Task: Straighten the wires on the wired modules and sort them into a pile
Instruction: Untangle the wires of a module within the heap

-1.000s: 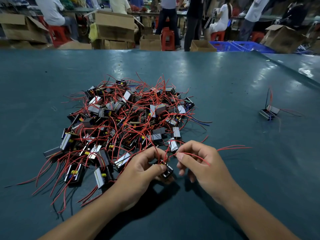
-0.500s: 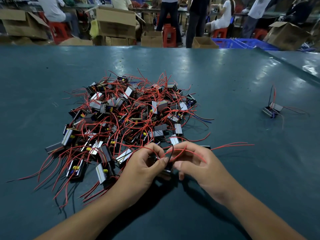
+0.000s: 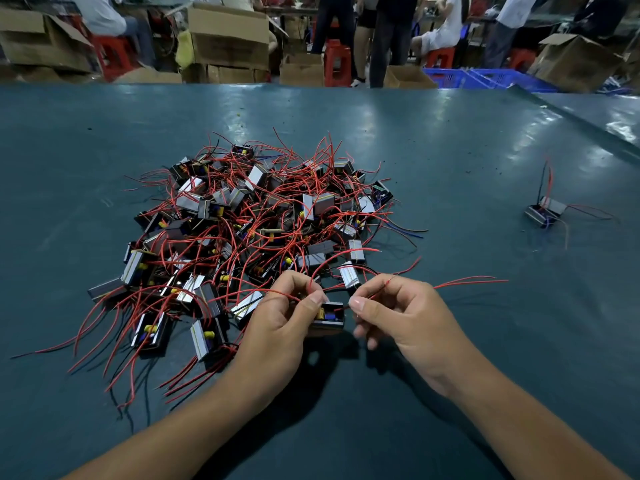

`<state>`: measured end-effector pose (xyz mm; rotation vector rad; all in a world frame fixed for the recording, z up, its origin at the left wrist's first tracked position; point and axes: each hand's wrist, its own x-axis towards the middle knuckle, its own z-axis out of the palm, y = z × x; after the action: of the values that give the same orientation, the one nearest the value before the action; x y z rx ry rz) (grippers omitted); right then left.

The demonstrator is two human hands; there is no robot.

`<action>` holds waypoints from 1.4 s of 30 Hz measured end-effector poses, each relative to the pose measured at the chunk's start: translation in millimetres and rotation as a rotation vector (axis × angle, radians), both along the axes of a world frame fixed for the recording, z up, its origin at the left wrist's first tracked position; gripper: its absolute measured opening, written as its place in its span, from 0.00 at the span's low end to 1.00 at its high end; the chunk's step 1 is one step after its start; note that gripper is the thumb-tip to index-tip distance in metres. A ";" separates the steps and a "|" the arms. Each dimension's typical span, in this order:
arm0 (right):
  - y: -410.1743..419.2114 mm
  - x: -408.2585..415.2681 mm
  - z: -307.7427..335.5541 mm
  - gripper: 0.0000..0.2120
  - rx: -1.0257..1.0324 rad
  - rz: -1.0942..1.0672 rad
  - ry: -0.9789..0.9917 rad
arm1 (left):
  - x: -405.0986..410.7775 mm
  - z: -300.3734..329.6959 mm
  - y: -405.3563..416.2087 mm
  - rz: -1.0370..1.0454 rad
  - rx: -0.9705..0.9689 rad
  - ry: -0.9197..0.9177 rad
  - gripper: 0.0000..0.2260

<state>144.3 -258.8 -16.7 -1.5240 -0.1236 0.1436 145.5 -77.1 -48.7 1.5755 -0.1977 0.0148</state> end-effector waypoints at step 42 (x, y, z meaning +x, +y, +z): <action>-7.8 3.2 1.4 0.05 -0.017 0.106 -0.034 | -8.4 12.2 1.1 0.070 0.059 -0.066 0.08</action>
<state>147.4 -266.6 -15.2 -1.5377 -0.2311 0.2040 137.2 -76.0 -36.5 1.6417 -0.1967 0.1167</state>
